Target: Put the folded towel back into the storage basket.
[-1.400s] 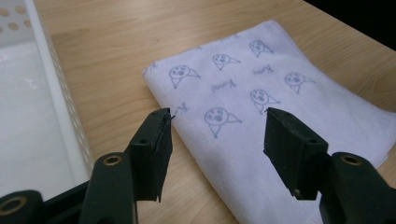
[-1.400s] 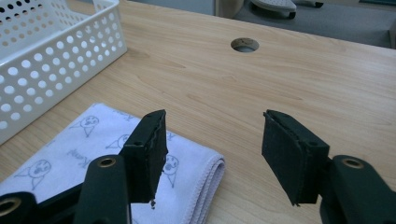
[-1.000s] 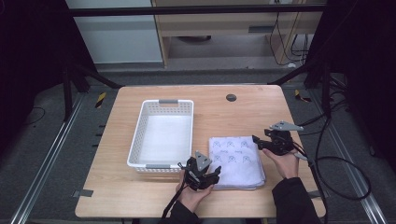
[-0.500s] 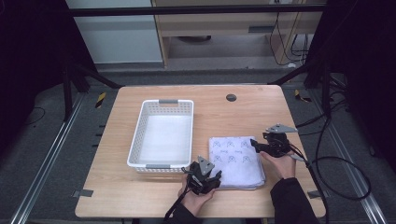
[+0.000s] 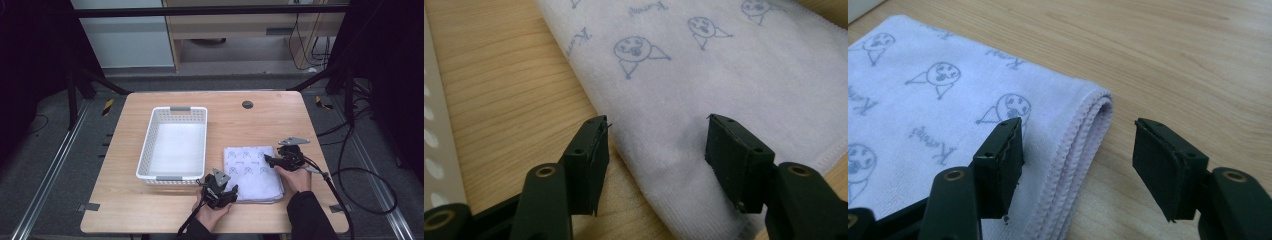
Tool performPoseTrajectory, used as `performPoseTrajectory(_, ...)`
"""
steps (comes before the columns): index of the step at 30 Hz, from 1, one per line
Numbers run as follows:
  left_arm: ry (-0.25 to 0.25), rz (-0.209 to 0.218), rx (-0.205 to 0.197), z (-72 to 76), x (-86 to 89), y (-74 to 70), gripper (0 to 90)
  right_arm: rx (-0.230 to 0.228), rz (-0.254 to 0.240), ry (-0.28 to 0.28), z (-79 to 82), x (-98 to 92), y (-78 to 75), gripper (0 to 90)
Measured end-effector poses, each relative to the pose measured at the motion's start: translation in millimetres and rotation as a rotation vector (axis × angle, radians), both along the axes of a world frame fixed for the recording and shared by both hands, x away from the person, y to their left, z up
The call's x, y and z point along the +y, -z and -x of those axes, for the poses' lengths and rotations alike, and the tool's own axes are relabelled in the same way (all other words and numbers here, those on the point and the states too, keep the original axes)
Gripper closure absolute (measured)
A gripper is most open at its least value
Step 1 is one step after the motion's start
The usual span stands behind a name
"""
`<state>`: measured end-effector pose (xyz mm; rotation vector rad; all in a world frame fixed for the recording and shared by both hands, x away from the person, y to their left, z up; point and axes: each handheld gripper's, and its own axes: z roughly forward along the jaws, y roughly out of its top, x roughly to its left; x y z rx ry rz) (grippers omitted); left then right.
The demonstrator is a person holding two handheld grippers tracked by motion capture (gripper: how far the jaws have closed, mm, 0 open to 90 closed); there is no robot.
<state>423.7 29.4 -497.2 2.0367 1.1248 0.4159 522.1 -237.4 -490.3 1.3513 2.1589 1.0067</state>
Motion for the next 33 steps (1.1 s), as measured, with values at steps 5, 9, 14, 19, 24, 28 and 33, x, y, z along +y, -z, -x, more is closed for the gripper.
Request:
performPoseTrajectory(5,-0.005,0.001,0.014,-1.6,-1.4,0.6,41.0,0.037,-0.017,-0.002,-1.0,1.7,3.1,43.1)
performPoseTrajectory(9,0.000,0.019,0.041,-3.0,-0.7,1.0,43.7,0.050,-0.029,0.006,-1.5,2.6,5.2,44.0)
performPoseTrajectory(14,0.010,0.048,0.062,-3.8,-0.4,1.5,51.5,0.098,-0.106,0.021,-2.6,-0.8,8.0,50.9)
performPoseTrajectory(19,0.035,0.070,0.067,-5.1,1.1,1.9,59.9,0.134,-0.159,0.018,-3.0,-2.2,8.4,60.1)
performPoseTrajectory(24,0.037,0.078,0.057,-4.7,0.9,1.5,68.1,0.144,-0.181,0.002,-2.6,-1.4,7.6,70.8)
performPoseTrajectory(28,0.040,0.080,0.046,-4.4,1.3,0.3,73.6,0.139,-0.184,-0.002,-1.2,-0.9,5.9,75.7)
performPoseTrajectory(33,0.048,0.104,0.017,-2.7,4.7,-1.3,76.0,0.105,-0.170,-0.021,1.7,-2.6,0.5,77.3)
